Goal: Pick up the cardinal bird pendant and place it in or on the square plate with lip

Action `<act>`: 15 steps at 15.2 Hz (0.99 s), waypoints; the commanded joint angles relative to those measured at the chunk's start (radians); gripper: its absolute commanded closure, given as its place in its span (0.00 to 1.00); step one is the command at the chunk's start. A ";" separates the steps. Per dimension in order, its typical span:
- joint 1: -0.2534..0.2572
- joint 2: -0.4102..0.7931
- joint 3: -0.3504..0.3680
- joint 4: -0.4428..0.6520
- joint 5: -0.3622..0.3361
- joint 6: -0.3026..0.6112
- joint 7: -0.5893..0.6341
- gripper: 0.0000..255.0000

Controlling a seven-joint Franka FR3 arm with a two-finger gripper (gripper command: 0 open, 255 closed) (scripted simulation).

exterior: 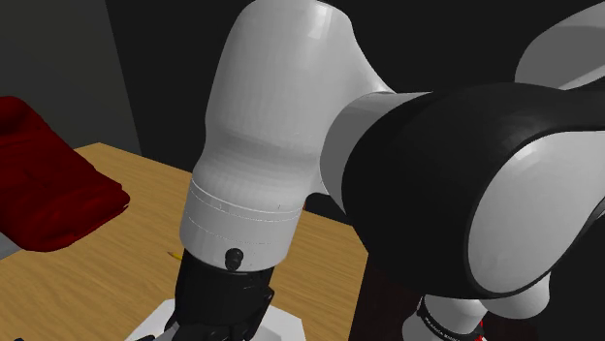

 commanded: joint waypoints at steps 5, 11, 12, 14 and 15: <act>0.000 0.000 0.000 0.000 0.000 0.000 0.000 0.00; 0.000 -0.066 -0.050 0.062 0.003 -0.133 -0.008 0.00; 0.000 -0.066 -0.050 0.062 0.003 -0.133 -0.008 0.00; 0.000 -0.066 -0.050 0.062 0.003 -0.133 -0.008 0.00; 0.000 -0.066 -0.050 0.062 0.003 -0.133 -0.008 0.00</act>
